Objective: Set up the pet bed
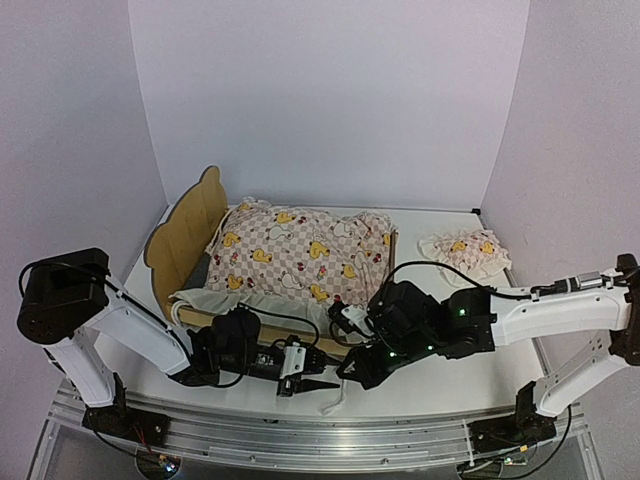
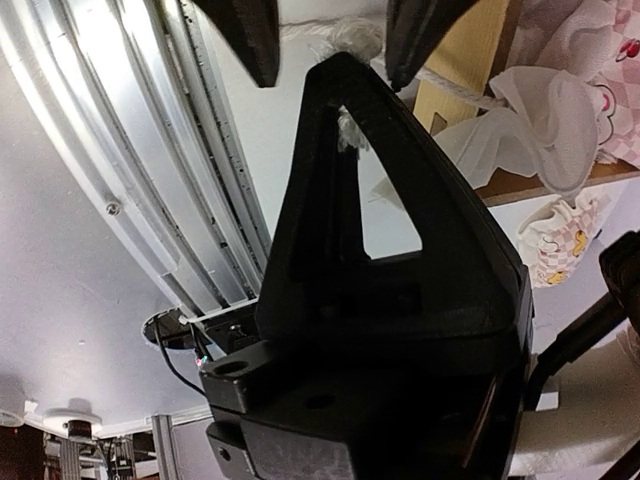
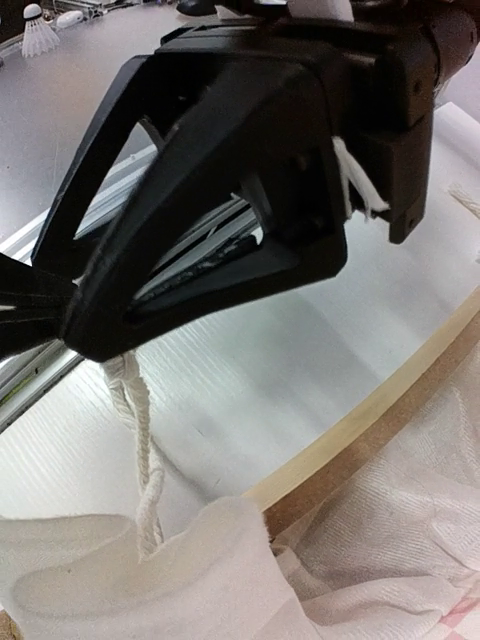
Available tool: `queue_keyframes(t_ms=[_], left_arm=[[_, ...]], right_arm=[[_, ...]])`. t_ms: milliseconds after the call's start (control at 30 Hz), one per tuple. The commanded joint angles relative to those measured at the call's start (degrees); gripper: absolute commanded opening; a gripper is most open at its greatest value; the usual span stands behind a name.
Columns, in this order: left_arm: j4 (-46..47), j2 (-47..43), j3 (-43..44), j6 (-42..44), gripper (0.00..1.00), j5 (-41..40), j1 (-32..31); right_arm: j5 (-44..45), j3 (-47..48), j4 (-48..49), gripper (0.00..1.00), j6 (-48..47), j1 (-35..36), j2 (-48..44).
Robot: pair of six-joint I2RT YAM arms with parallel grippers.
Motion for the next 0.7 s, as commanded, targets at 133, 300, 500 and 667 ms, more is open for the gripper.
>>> queue_keyframes(t_ms=[133,300,500,667], left_arm=[[-1.5,0.2,1.4,-4.7,0.38,-3.1,-0.5],[0.2,0.9,2.5,-5.6,0.28,-4.2,-0.5],[0.9,1.8,3.5,-7.4,0.10,-4.2,-0.5],[-7.5,1.7,5.0,-20.1,0.02,-6.3,0.3]], right_arm=[[-0.6,-0.3,1.9,0.00,1.1,-0.4,-3.0],[-1.0,-0.1,1.9,0.00,1.2,-0.4,-2.7],[-1.6,-0.2,1.9,0.00,1.5,-0.4,-1.8],[7.6,-0.5,-1.7,0.11,6.9,-0.4,-2.4]])
